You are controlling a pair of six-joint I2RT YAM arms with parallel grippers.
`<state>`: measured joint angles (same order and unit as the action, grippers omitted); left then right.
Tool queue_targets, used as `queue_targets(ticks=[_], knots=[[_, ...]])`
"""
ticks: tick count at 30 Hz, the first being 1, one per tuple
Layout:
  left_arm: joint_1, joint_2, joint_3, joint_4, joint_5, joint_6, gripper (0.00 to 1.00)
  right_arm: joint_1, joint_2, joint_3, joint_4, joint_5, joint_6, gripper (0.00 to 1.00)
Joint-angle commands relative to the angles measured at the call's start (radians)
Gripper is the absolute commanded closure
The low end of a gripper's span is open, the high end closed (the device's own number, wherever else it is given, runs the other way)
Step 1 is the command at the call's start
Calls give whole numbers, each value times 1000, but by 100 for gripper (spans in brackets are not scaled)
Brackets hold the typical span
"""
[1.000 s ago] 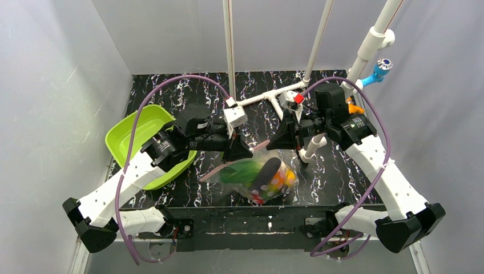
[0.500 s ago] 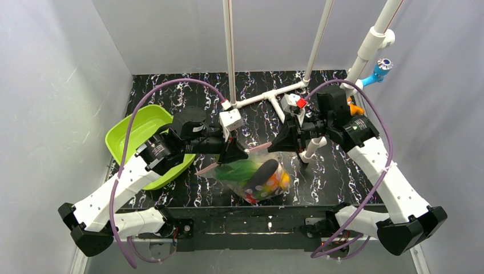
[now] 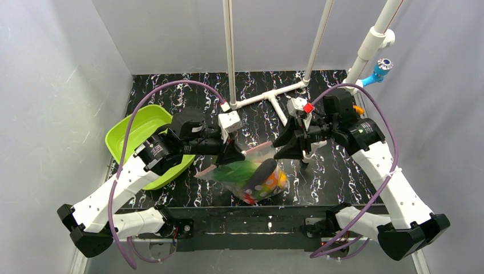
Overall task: Open the zip-top bag and remove the fake food
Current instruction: Unzip the zipper food storage bag at the center of the board.
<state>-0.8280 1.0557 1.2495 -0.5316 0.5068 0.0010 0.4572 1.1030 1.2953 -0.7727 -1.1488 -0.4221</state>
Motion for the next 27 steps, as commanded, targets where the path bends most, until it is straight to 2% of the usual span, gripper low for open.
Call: queue_targets(ticks=[1, 4, 8, 11, 15, 19, 26, 27], knots=[[6, 19, 16, 4, 69, 7, 100, -9, -19, 35, -68, -45, -77, 40], [5, 46, 23, 34, 105, -34, 100, 0, 6, 86, -103, -29, -102, 23], [4, 79, 32, 74, 149, -62, 100, 34, 42, 125, -113, 10, -99, 10], [2, 88, 32, 94, 159, -73, 100, 58, 65, 125, -97, 40, -85, 9], [0, 89, 26, 111, 157, -83, 100, 89, 81, 114, -86, 77, -82, 14], [0, 92, 21, 120, 157, -87, 100, 100, 80, 101, -71, 109, -76, 27], [0, 86, 16, 120, 143, -88, 100, 101, 72, 101, -64, 106, -71, 93], [0, 81, 14, 117, 140, -87, 100, 101, 69, 101, -64, 104, -71, 99]])
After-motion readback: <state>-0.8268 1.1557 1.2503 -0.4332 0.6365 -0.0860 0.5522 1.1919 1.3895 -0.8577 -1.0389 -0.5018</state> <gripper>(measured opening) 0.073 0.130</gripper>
